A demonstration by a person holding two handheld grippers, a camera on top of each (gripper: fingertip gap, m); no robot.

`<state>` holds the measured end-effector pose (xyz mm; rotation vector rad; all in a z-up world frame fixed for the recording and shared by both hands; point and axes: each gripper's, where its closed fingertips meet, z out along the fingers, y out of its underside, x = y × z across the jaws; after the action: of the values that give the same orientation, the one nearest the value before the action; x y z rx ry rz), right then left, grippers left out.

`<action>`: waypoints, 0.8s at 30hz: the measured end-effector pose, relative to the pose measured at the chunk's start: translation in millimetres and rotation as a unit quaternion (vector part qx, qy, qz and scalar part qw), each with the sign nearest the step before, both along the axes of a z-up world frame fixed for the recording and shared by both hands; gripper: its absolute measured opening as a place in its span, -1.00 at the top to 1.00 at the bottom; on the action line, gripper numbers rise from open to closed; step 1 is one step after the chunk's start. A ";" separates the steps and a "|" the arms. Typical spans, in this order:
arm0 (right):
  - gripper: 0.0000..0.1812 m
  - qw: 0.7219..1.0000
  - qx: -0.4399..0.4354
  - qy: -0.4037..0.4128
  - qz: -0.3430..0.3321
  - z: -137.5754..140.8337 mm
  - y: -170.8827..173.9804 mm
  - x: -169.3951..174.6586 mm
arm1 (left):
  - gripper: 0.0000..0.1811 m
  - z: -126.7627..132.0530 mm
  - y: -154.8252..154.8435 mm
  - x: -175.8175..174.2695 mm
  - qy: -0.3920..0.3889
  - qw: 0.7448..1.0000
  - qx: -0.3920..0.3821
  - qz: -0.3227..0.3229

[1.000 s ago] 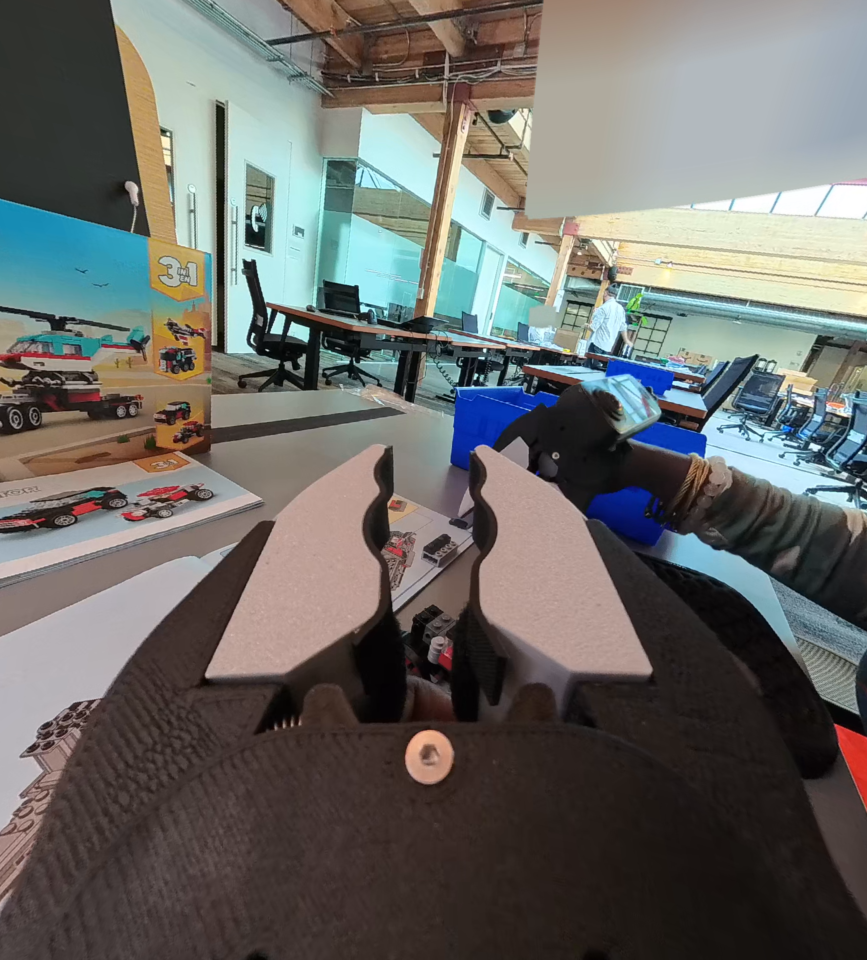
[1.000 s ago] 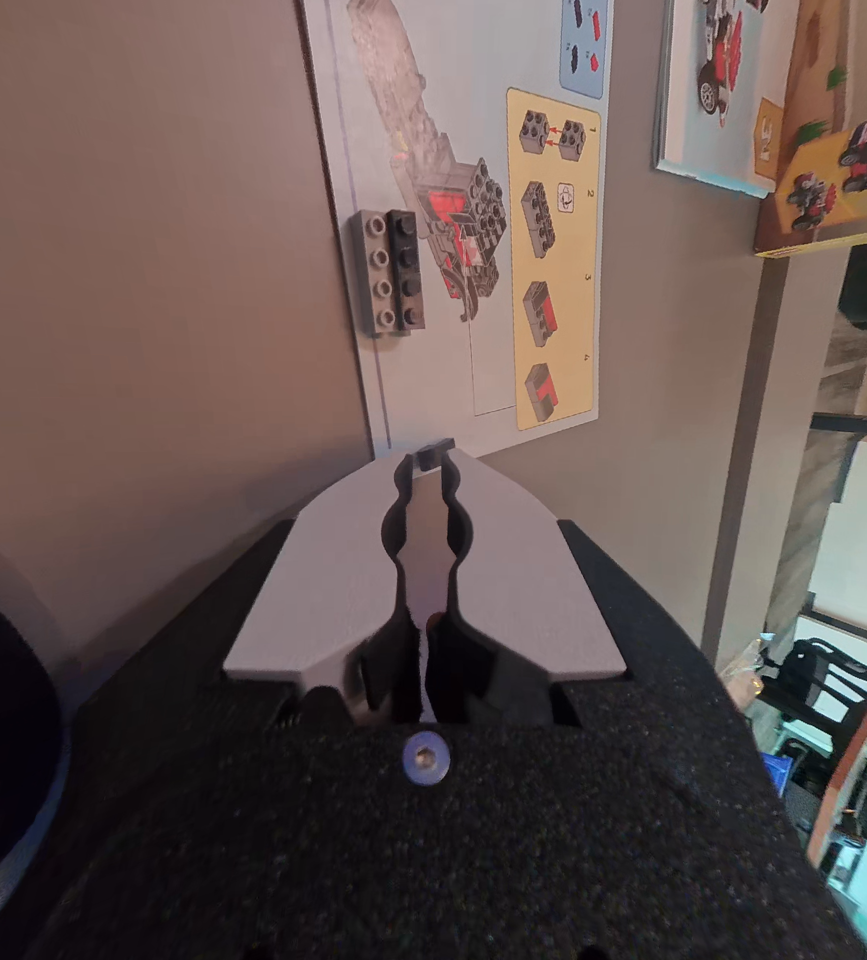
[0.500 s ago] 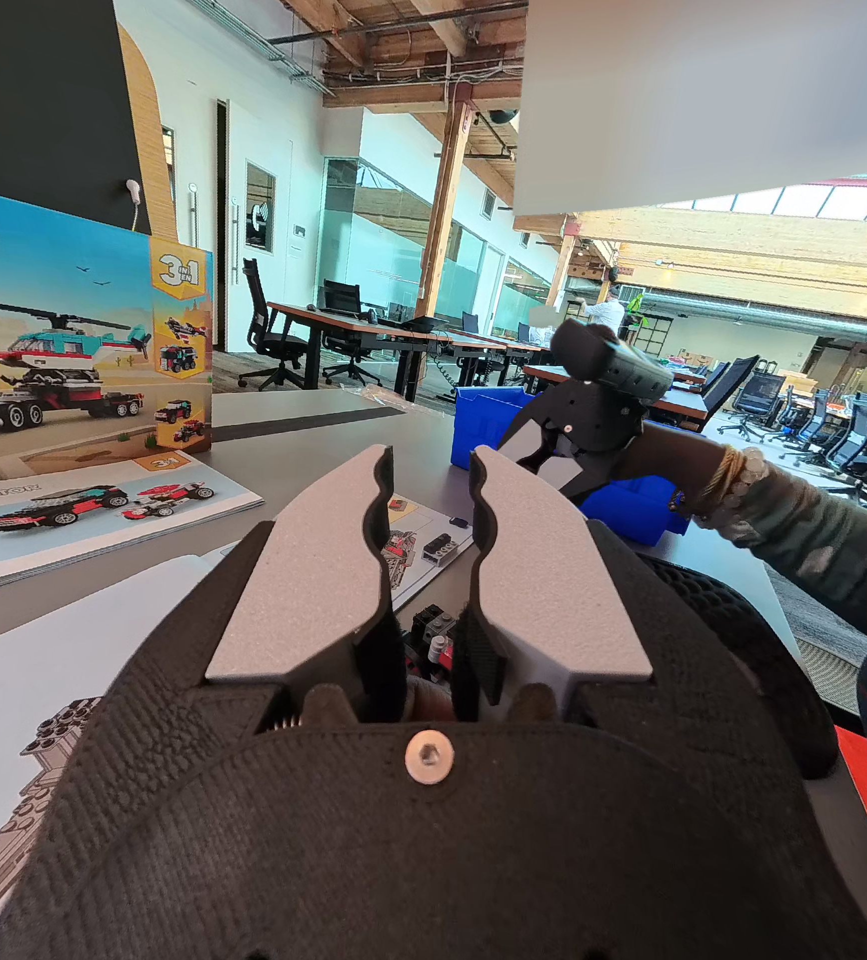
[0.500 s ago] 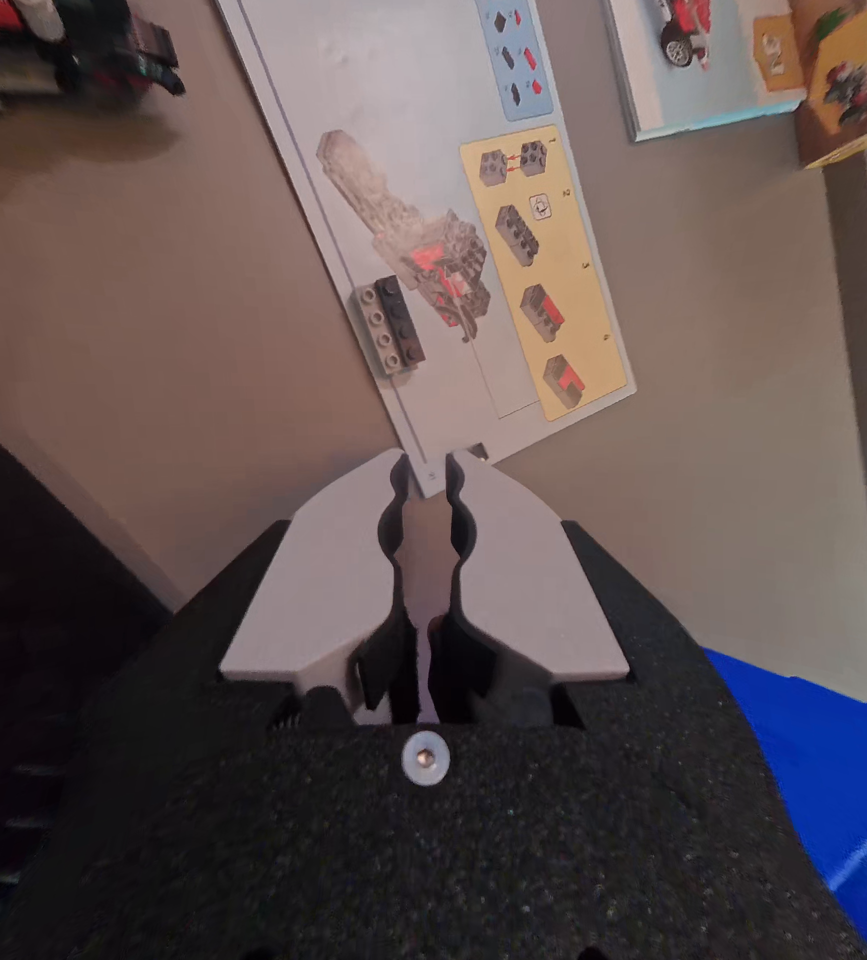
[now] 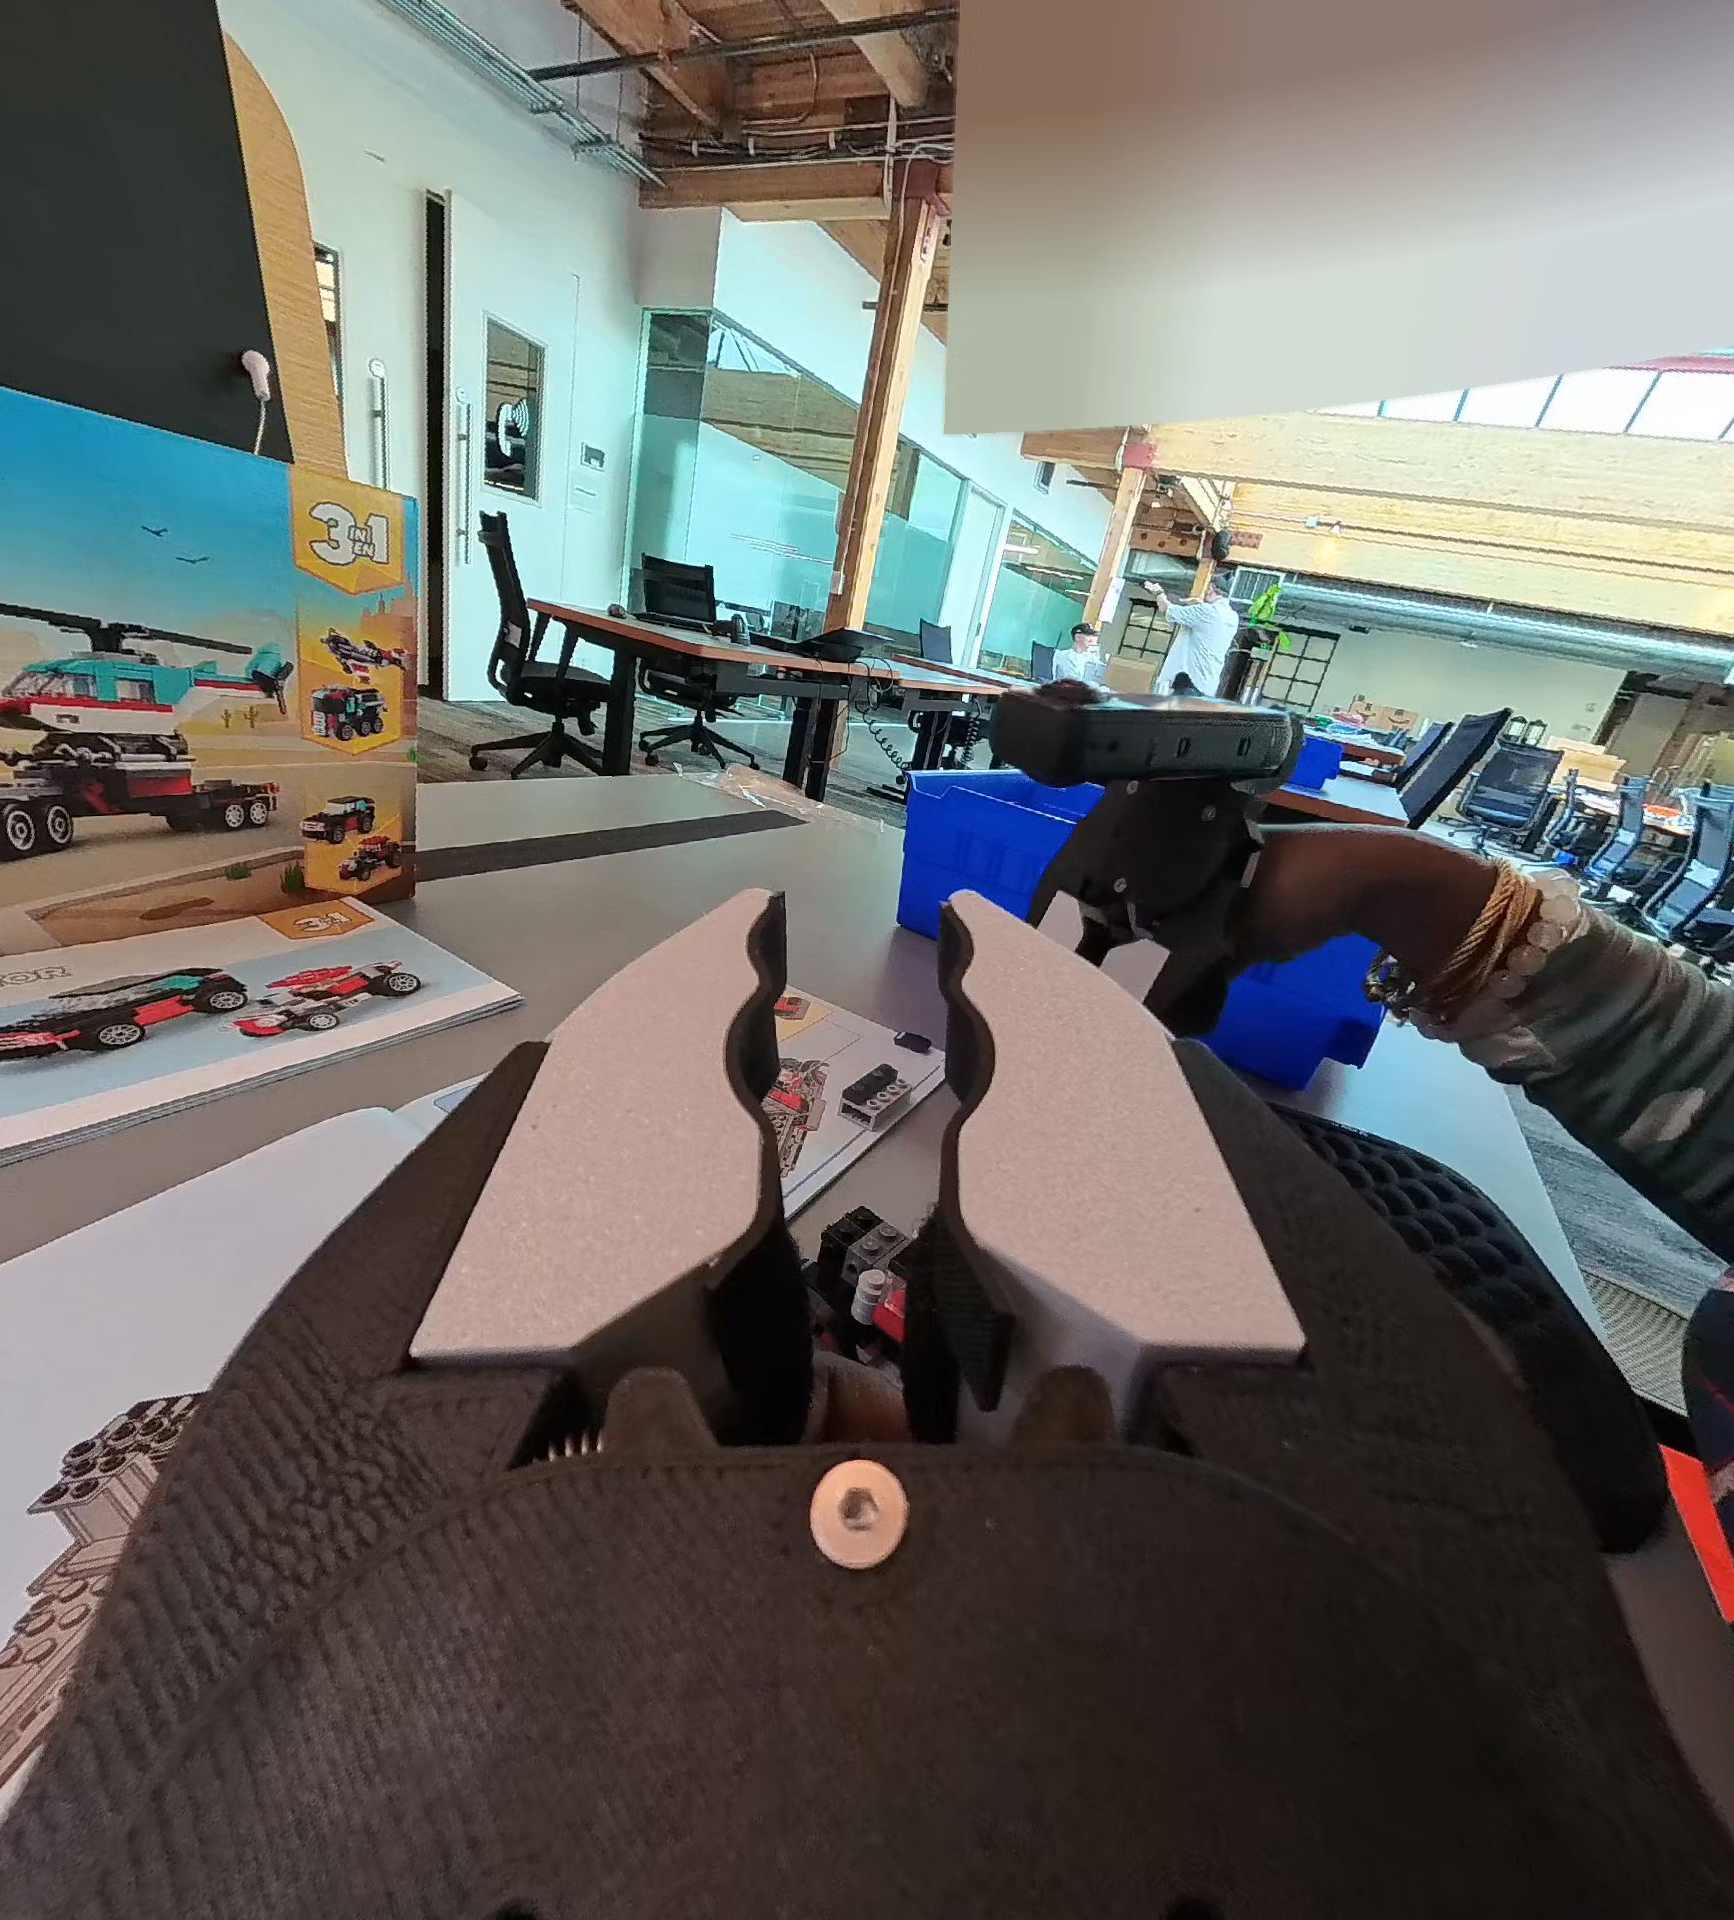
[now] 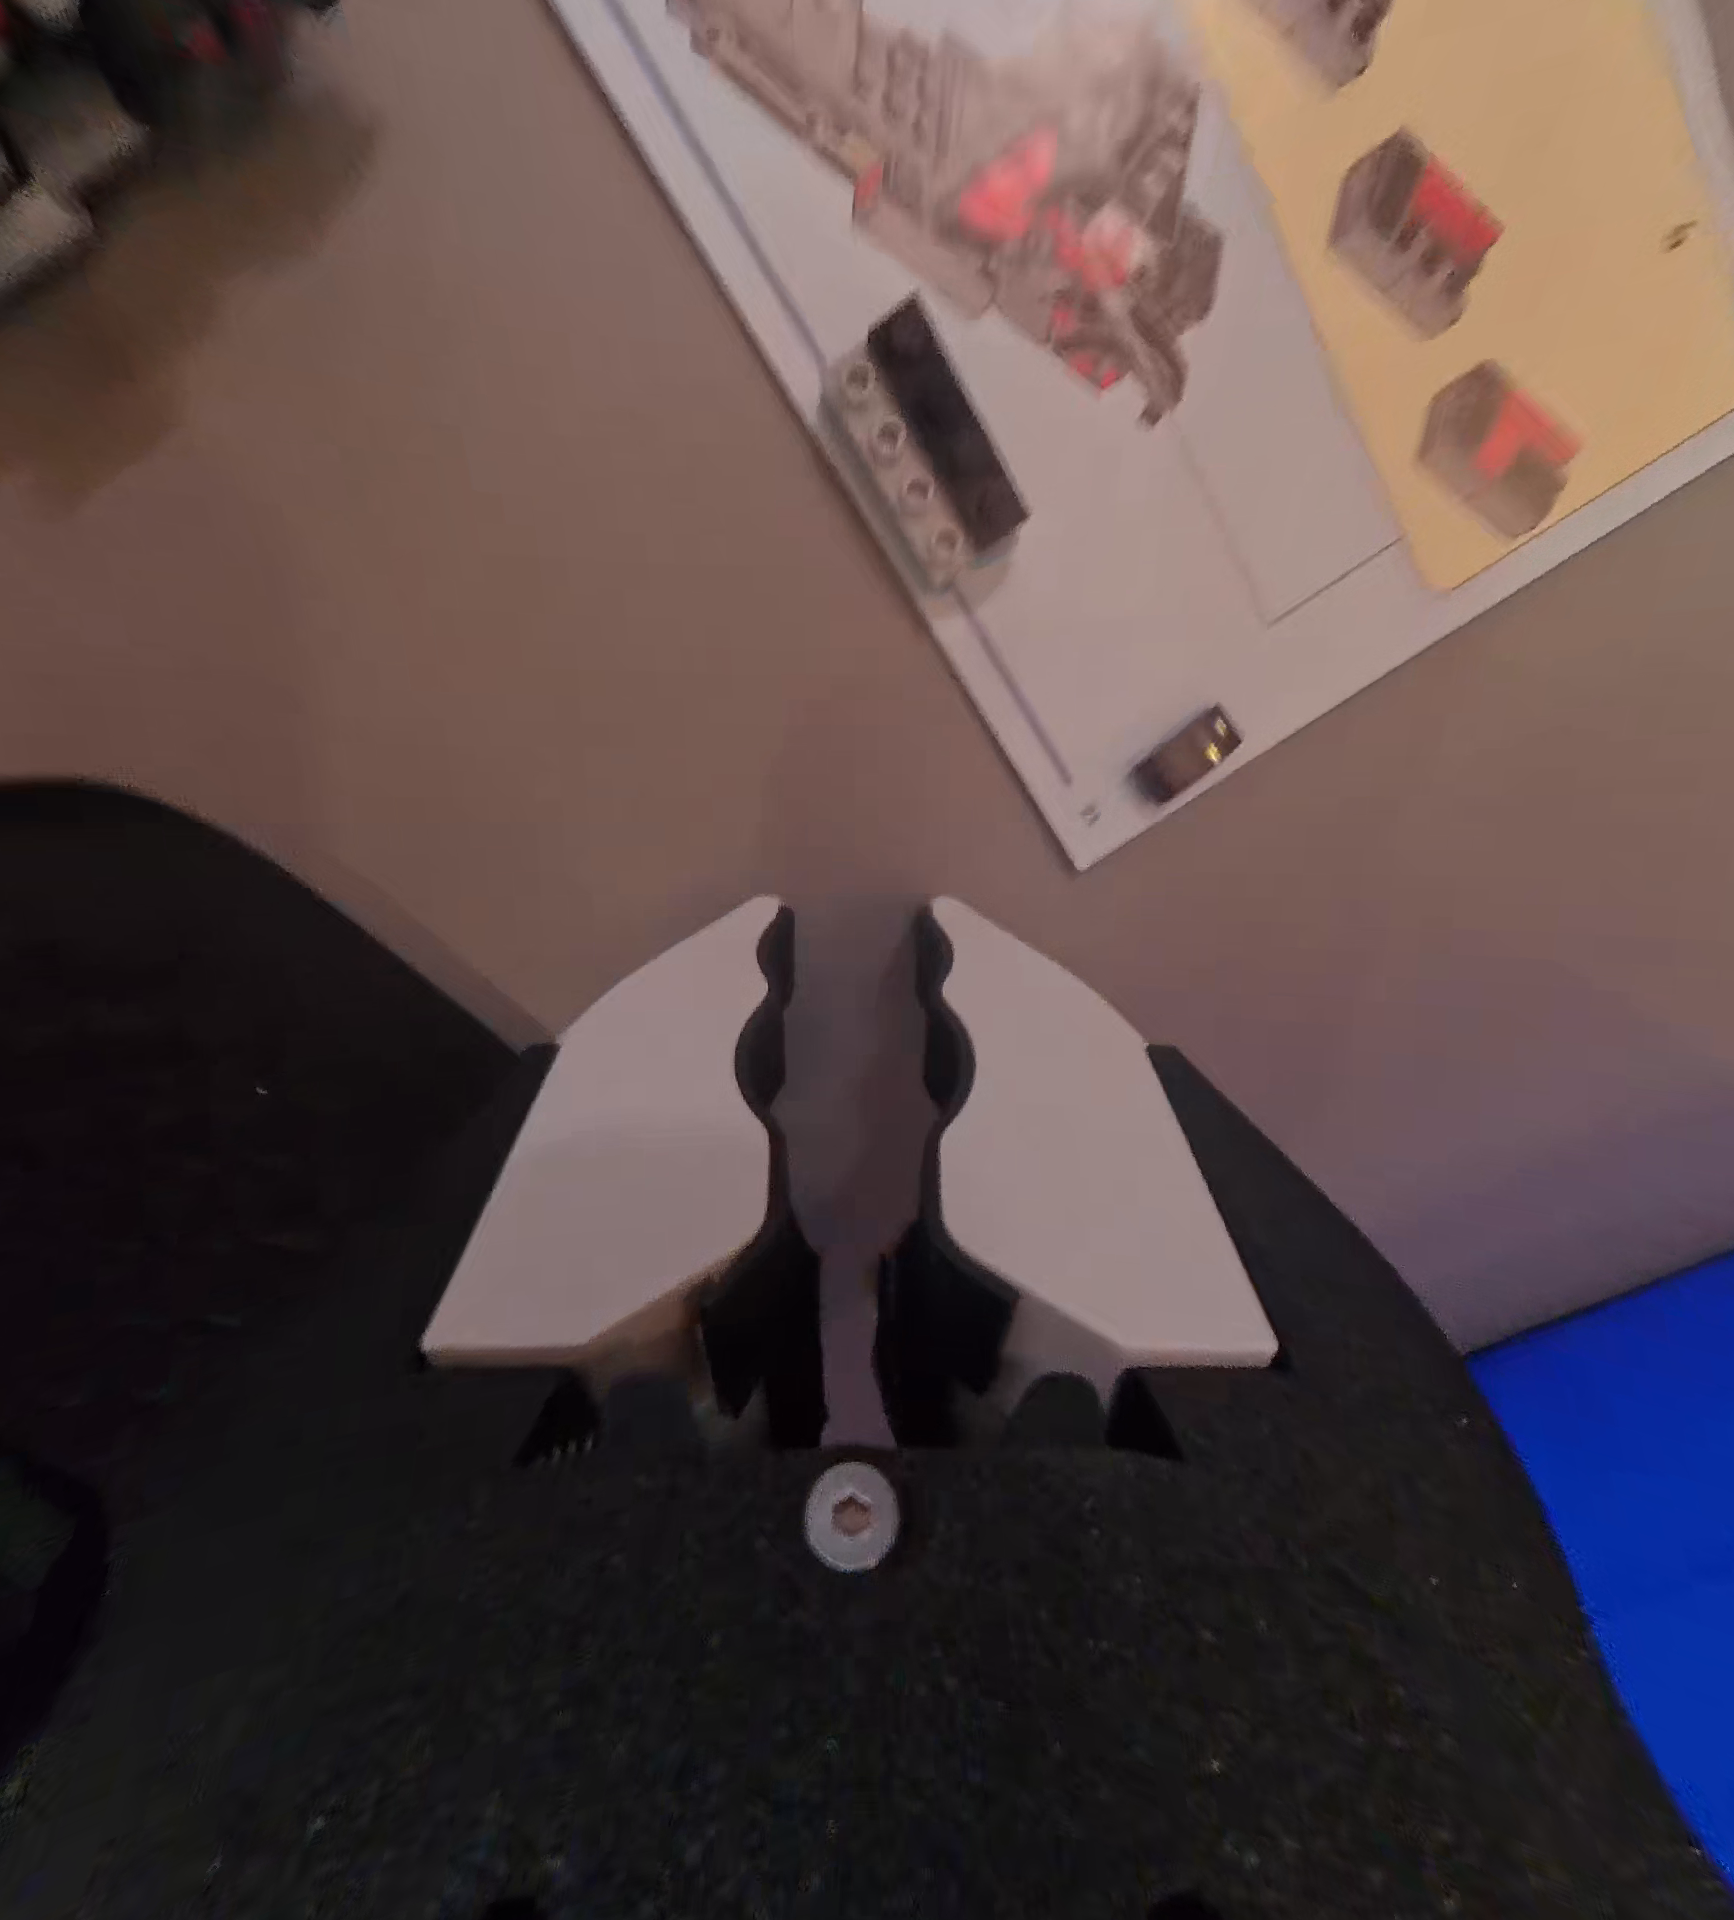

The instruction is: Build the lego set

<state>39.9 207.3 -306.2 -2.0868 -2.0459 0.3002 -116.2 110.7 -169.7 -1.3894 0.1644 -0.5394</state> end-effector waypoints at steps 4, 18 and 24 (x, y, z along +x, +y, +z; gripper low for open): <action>0.76 1.000 0.000 0.006 -0.011 0.3 0.2 -0.2 | 0.69 -0.1 0.0 0.5 0.000 1.000 0.000 -0.001; 0.77 1.000 0.000 0.007 -0.029 1.0 1.0 0.0 | 0.69 0.2 -0.6 1.7 -0.004 1.000 0.001 -0.006; 0.80 0.998 0.002 0.024 -0.053 1.2 3.0 -0.5 | 0.69 -0.3 0.1 2.7 -0.006 1.000 -0.002 -0.009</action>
<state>39.3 210.3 -305.0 -2.1549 -1.9007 0.3252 -113.5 110.8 -170.1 -1.3897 0.1663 -0.5635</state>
